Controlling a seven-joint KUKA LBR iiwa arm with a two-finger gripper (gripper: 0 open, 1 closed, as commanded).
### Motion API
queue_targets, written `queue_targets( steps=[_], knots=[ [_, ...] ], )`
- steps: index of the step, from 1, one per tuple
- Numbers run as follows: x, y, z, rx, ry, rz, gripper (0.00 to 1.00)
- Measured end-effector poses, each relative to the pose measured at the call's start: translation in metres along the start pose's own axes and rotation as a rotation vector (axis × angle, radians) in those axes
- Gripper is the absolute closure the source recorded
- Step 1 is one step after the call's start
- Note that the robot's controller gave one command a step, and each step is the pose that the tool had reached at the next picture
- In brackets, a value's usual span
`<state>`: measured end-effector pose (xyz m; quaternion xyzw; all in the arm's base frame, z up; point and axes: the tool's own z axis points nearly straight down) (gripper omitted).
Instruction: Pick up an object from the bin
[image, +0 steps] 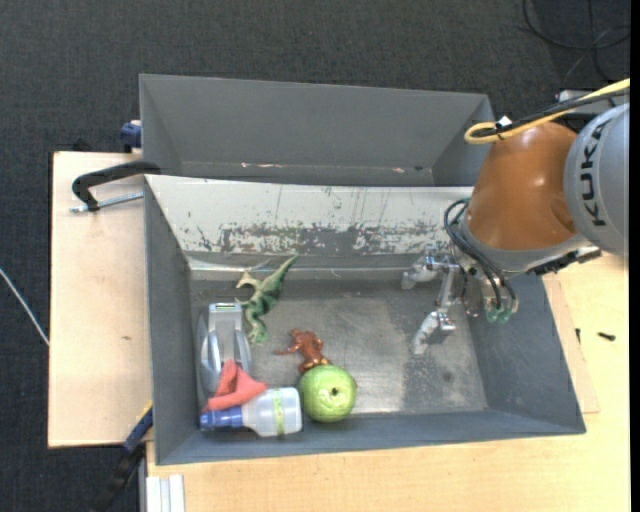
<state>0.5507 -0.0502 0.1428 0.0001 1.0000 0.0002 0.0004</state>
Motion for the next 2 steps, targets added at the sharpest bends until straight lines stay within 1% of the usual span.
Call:
queue_targets(
  steps=[1, 2],
  knots=[
    [0.014, 0.026, -0.046, -0.006, 0.003, -0.046, 0.00],
    [0.012, 0.011, -0.069, 0.002, -0.012, -0.131, 0.00]
  ],
)
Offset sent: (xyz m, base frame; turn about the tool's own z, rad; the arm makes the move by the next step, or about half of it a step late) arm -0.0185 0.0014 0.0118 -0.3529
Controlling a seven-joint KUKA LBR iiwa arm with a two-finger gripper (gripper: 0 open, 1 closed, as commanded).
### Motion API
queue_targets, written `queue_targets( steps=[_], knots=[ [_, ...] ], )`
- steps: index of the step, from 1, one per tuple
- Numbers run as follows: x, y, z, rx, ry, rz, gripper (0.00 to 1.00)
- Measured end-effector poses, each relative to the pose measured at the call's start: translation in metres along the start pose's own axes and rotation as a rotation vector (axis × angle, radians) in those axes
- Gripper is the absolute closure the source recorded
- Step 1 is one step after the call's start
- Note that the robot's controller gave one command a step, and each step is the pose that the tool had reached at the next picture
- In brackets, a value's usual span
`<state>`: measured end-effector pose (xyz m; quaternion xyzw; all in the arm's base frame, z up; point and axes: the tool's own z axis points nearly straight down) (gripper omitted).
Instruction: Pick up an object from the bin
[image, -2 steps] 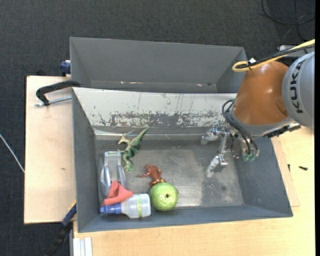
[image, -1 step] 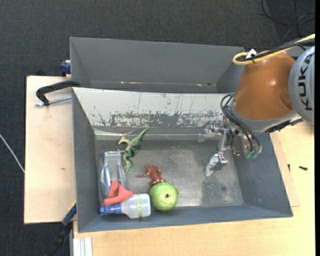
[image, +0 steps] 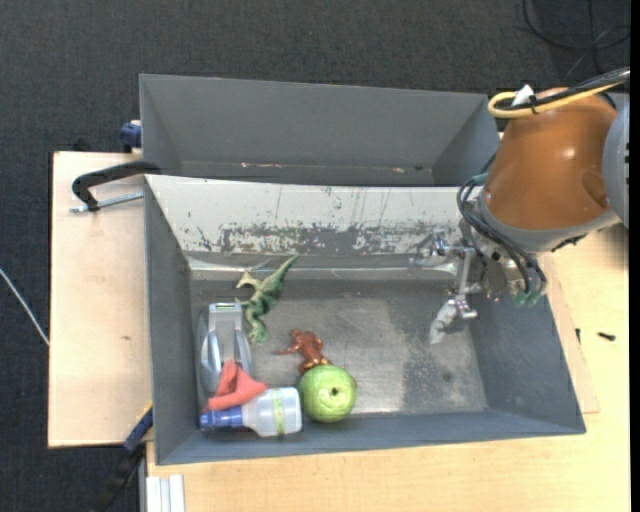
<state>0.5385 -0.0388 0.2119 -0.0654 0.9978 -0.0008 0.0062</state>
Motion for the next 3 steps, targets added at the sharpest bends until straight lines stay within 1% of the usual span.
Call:
queue_targets(
  steps=[1, 2, 3],
  knots=[
    [0.026, 0.027, 0.018, -0.004, 0.010, -0.228, 0.00],
    [0.025, 0.030, 0.022, -0.006, 0.007, -0.379, 0.00],
    [0.016, 0.061, 0.049, -0.002, 0.008, -0.394, 0.00]
  ],
)
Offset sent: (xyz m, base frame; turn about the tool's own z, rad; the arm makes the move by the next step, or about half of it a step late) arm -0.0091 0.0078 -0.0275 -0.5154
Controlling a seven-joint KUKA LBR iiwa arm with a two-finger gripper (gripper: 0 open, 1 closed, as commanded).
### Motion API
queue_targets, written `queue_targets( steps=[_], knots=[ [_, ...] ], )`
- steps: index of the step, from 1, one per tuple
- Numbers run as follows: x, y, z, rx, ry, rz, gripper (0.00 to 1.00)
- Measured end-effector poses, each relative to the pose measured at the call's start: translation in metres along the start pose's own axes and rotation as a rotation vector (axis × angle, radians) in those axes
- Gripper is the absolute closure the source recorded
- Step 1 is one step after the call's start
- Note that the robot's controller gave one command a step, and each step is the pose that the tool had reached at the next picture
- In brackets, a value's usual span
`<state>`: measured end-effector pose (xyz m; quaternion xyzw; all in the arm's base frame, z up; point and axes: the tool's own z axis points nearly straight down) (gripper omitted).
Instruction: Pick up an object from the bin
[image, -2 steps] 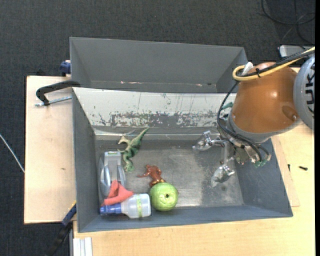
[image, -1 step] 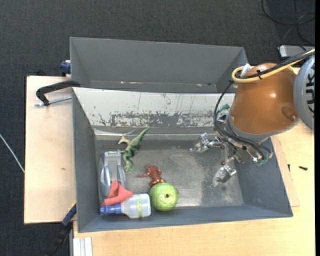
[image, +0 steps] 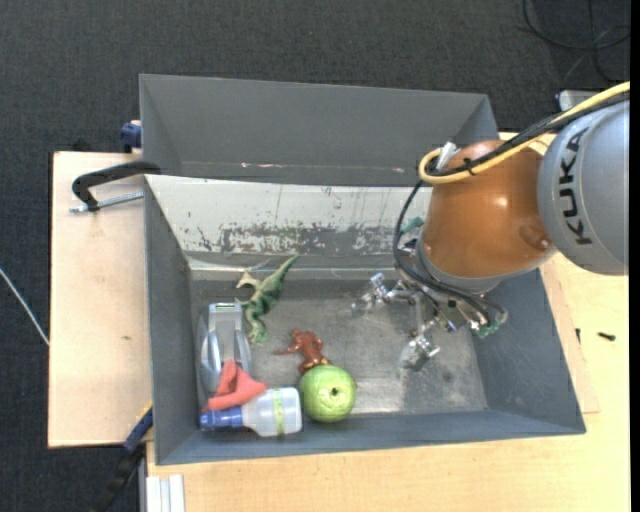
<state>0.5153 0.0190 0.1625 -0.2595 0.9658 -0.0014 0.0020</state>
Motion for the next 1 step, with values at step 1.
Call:
queue_targets(
  steps=[1],
  knots=[
    [-0.0102, 0.0288, 0.0251, -0.007, 0.000, -0.149, 0.00]
  ],
)
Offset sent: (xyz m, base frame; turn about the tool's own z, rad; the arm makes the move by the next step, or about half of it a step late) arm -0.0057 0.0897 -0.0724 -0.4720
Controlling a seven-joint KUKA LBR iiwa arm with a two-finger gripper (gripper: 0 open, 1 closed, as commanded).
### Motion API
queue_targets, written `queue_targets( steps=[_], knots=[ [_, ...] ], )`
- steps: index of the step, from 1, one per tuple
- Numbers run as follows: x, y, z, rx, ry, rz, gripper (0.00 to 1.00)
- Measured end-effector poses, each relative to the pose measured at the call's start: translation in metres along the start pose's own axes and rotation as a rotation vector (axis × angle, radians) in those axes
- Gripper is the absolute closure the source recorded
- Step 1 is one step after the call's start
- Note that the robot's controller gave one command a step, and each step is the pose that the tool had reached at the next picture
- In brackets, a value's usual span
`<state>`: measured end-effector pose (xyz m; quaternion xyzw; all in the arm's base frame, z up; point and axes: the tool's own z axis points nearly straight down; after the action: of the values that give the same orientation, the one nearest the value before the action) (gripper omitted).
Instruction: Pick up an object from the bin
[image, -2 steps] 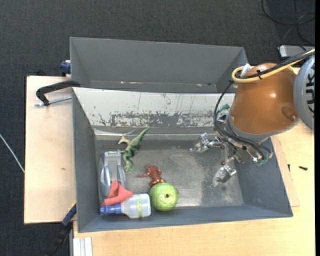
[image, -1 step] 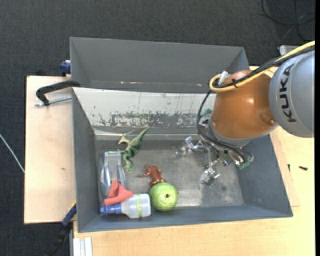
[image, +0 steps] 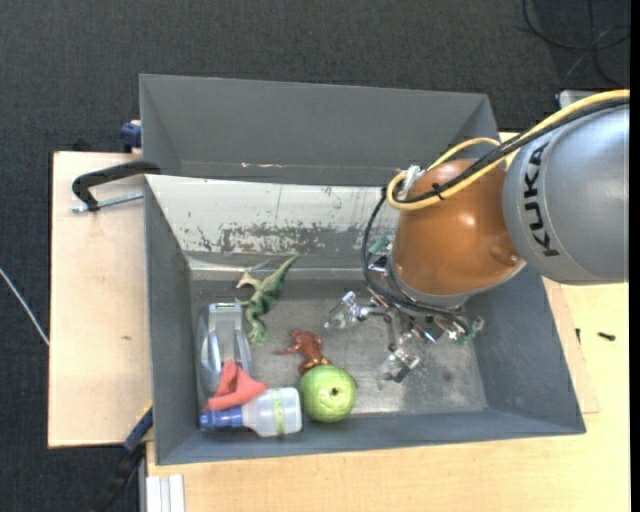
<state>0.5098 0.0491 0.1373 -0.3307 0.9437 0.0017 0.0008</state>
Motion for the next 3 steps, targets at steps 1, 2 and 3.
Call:
queue_targets(
  steps=[1, 2, 3],
  knots=[
    [-0.016, 0.018, 0.024, 0.004, 0.003, -0.230, 0.00],
    [-0.020, 0.033, 0.034, 0.000, 0.001, -0.390, 0.00],
    [-0.029, 0.047, 0.052, 0.011, -0.005, -0.754, 1.00]
  ],
)
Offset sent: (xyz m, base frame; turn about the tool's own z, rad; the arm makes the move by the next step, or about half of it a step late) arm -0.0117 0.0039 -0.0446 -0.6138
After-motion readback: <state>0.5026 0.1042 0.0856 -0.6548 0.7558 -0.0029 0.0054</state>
